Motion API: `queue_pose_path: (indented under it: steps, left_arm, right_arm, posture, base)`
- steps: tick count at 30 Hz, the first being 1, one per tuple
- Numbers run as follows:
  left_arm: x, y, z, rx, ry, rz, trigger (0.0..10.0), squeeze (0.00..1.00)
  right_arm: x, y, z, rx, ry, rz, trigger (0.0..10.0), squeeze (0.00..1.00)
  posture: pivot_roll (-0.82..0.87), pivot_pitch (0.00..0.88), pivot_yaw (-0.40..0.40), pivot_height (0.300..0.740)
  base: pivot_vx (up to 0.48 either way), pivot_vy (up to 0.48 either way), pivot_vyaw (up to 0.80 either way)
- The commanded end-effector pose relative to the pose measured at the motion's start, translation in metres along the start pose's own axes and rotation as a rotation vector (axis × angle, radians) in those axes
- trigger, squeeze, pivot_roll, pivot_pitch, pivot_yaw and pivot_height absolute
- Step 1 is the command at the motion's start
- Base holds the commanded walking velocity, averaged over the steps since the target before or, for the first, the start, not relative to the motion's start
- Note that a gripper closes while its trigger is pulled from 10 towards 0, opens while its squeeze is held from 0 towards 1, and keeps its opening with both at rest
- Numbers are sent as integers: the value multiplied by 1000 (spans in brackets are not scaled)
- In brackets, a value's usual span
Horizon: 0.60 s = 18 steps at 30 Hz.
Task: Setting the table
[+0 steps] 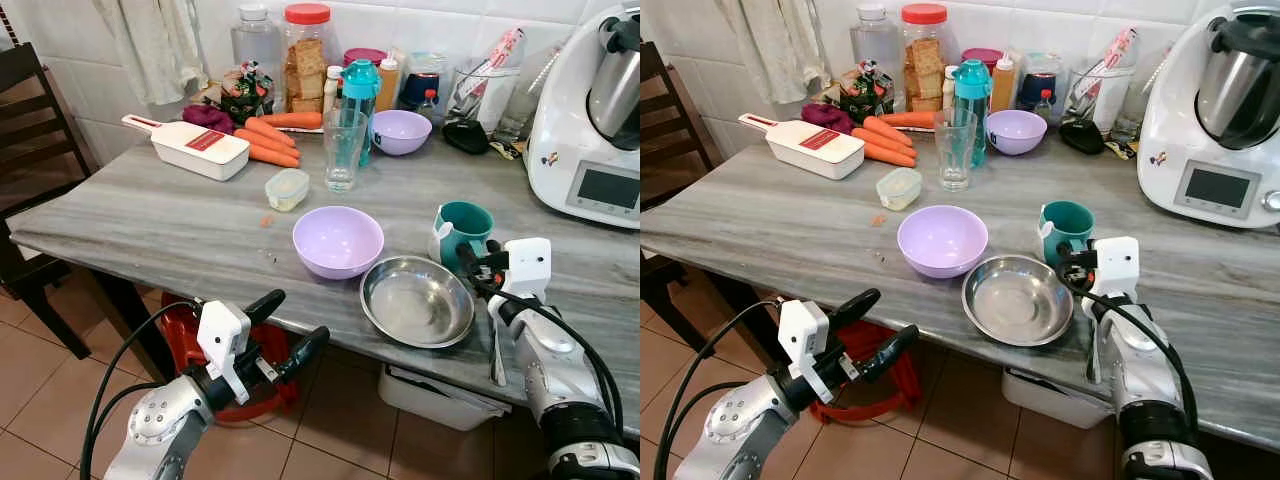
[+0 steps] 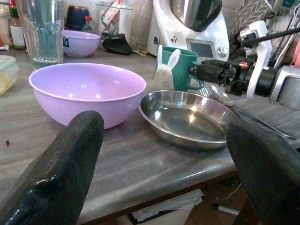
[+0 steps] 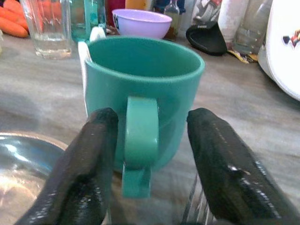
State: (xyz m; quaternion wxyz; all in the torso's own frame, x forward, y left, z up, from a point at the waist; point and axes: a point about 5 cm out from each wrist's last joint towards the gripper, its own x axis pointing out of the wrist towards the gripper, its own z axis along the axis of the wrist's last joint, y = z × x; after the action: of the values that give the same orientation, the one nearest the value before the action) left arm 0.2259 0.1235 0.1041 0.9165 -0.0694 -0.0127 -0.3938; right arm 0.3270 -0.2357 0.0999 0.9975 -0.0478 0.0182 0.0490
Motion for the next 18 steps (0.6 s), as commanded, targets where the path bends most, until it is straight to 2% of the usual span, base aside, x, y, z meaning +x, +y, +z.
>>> queue_pose_path:
  steps: [1,11,18]
  left_arm:
    - [3,-1,2,10,3,-19,10000,0]
    - [5,-1,3,4,-3,-29,10000,0]
    - [7,-4,2,-14,-6,-56,10000,0]
  right_arm:
    - [1,-5,6,-4,-27,-11,10000,1000]
    - [-4,2,23,10,-113,-17,10000,1000]
    - [-18,13,28,8,-155,-13,10000,1000]
  posture:
    - [-2,0,1,740]
    - [-6,0,-5,740]
    - [-15,0,-13,740]
  base:
    - [0,0,0]
    - [0,0,0]
    - [0,0,0]
